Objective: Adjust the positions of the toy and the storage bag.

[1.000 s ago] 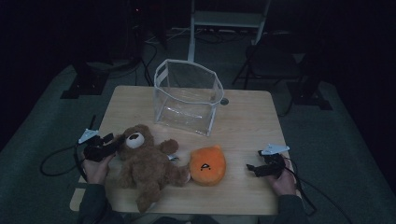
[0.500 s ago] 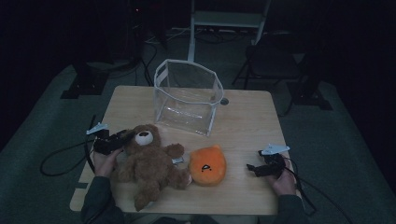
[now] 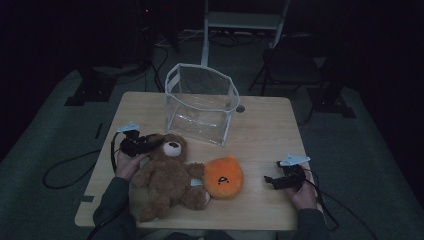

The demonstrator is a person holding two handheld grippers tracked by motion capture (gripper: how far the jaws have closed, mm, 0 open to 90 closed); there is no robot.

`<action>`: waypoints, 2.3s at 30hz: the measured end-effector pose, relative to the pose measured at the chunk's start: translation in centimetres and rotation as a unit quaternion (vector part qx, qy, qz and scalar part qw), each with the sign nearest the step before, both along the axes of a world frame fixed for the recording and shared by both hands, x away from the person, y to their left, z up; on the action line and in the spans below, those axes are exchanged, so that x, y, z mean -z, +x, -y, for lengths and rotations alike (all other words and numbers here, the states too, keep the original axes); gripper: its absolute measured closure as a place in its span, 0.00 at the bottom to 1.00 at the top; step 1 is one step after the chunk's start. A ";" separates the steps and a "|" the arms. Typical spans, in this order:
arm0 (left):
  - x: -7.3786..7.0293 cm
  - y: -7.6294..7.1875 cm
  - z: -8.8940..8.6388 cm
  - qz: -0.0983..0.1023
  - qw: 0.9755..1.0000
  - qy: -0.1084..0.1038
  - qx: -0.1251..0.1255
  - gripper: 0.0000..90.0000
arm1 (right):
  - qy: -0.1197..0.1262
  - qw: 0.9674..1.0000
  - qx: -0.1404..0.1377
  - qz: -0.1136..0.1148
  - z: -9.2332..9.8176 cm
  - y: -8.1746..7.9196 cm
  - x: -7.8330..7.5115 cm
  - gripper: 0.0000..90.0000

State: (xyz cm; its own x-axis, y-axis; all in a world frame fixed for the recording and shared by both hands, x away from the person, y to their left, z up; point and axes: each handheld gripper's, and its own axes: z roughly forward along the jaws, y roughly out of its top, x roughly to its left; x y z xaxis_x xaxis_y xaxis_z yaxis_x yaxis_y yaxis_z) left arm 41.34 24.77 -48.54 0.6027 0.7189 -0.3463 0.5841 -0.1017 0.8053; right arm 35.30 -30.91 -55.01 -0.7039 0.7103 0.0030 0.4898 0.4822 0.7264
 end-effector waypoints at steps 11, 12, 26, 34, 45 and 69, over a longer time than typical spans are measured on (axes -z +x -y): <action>-1.9 -0.6 1.7 0.025 0.998 0.050 0.041 0.46 | -0.001 1.000 0.000 0.000 0.0 0.0 0.0 0.14; -2.0 -0.9 1.5 0.027 0.998 0.054 0.037 0.46 | -0.001 1.000 0.000 0.000 0.0 0.0 0.0 0.14; -2.9 -8.7 -1.2 0.026 0.996 0.085 0.016 0.43 | -0.001 1.000 0.000 0.000 0.0 0.0 0.0 0.14; -1.8 -12.1 -2.0 -0.014 0.993 0.116 0.020 0.35 | 0.000 1.000 0.000 0.000 0.0 0.0 0.0 0.14; -1.5 -13.3 -2.5 -0.042 0.991 0.120 0.029 0.34 | 0.000 1.000 0.001 -0.001 0.0 -0.1 0.0 0.14; -4.1 -5.2 -2.7 0.014 0.927 0.371 -0.055 0.82 | 0.000 1.000 0.001 0.000 0.1 -0.1 0.0 0.14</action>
